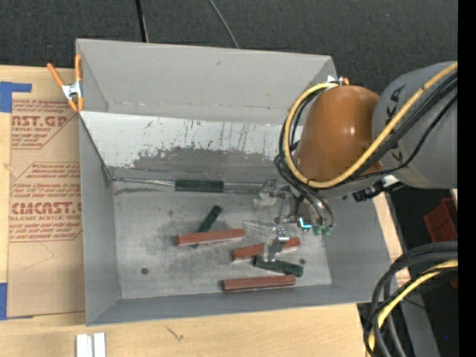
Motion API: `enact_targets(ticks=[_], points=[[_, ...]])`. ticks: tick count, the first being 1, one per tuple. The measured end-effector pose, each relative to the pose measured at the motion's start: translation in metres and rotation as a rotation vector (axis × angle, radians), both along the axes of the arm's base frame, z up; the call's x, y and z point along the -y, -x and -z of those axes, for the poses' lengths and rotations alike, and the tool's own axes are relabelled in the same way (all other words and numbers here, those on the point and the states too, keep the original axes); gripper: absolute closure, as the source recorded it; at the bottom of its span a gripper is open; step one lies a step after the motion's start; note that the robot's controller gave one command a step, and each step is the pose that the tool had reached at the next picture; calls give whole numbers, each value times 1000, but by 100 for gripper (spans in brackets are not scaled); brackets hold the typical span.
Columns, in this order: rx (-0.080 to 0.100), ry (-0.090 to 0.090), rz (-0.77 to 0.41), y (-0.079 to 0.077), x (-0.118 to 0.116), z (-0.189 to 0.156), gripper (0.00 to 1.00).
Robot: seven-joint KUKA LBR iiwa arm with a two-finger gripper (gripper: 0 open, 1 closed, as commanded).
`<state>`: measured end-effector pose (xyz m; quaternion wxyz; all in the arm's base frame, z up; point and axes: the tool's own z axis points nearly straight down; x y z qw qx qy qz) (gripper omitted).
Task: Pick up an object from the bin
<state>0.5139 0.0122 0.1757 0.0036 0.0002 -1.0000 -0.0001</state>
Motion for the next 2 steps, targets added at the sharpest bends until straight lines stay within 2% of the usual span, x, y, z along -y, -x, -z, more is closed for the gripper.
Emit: enact_targets(ticks=[1, 2], points=[[8, 0, 0, -2, 0, -4, 0], [8, -2, 22, -9, 5, 100, 100]])
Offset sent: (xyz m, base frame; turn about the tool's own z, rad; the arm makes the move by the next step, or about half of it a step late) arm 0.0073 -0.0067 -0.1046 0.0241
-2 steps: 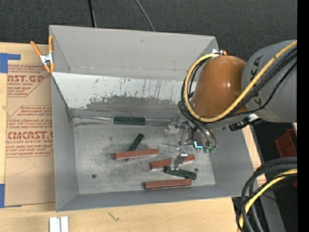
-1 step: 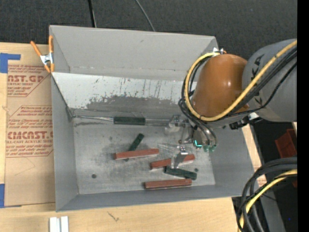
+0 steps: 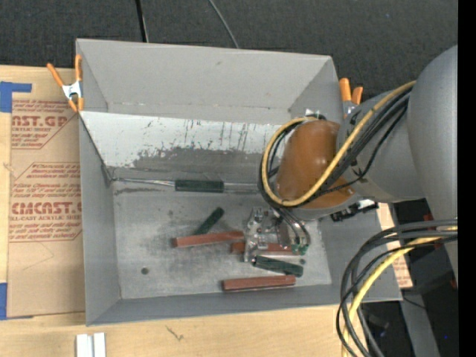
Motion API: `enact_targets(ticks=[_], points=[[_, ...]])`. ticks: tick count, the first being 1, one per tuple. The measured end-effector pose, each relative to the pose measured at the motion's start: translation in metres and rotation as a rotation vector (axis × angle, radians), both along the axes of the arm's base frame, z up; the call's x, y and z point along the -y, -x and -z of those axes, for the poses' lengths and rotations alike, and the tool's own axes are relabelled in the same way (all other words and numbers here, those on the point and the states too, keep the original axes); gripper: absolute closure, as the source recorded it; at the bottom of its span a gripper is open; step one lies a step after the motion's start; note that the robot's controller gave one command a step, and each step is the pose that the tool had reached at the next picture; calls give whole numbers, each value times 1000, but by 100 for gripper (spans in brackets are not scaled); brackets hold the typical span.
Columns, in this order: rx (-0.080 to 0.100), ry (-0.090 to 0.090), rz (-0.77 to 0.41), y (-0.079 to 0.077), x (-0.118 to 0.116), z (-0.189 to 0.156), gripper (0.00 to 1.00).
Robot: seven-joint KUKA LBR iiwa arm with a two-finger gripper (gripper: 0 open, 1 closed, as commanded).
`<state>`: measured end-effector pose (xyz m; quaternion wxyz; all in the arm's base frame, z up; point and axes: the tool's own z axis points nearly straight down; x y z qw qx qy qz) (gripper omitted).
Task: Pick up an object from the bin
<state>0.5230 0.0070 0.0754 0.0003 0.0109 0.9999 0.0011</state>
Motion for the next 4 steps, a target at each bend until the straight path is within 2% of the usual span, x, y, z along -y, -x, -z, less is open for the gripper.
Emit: enact_targets(ticks=[1, 2, 3, 4], points=[[0, 0, 0, 0, 0, 0, 100], [1, 1, 52, 1, -19, -117, 100], [1, 1, 51, 1, -19, -117, 100], [-9, 1, 191, 8, -7, -141, 100]])
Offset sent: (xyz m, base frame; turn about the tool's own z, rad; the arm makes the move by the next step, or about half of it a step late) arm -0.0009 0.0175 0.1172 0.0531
